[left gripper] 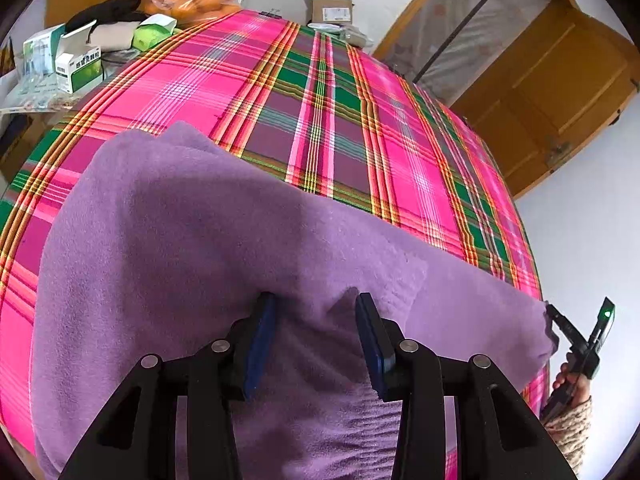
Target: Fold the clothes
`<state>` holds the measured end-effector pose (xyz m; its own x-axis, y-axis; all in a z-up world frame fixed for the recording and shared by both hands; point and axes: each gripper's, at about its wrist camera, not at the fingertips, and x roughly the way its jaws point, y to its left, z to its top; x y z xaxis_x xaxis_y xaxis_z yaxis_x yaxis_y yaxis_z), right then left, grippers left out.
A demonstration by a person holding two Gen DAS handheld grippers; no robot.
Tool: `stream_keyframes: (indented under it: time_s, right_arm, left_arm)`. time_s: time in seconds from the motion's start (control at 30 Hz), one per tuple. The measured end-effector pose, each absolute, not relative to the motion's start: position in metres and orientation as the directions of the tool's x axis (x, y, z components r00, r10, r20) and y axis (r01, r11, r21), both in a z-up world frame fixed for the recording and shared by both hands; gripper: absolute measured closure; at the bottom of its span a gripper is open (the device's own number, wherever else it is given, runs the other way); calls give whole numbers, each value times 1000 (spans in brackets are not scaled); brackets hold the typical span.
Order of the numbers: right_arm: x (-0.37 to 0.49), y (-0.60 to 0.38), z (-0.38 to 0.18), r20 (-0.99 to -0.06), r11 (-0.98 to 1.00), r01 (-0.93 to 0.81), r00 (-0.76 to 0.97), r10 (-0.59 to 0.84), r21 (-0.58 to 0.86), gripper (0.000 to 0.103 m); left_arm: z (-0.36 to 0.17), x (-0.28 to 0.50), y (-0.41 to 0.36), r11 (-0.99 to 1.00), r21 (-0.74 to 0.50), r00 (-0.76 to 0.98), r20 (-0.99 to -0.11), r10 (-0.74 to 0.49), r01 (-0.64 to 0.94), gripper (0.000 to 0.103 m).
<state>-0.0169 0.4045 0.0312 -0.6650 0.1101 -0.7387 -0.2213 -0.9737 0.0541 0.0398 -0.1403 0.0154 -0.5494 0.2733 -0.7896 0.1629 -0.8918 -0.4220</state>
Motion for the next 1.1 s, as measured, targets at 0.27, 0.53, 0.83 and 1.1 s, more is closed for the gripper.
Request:
stream_keyframes:
  time_s: [0.27, 0.53, 0.83, 1.1]
  right_arm:
    - [59, 403, 50, -676, -945, -272, -732, 83, 179, 81]
    - [97, 388, 29, -667, -878, -225, -733, -134, 423, 81]
    - [77, 369, 15, -672, -850, -164, -692, -262, 500, 78]
    - [73, 360, 19, -663, -862, -146, -705, -254, 485, 101]
  left_arm:
    - [15, 41, -140, -892, -424, -552, -787, 275, 160, 61]
    - [15, 44, -141, -889, -431, -553, -784, 282, 156, 61]
    - [14, 50, -143, -884, -442, -554, -779, 295, 151, 61]
    - [14, 53, -142, -888, -437, -552, -780, 294, 145, 61]
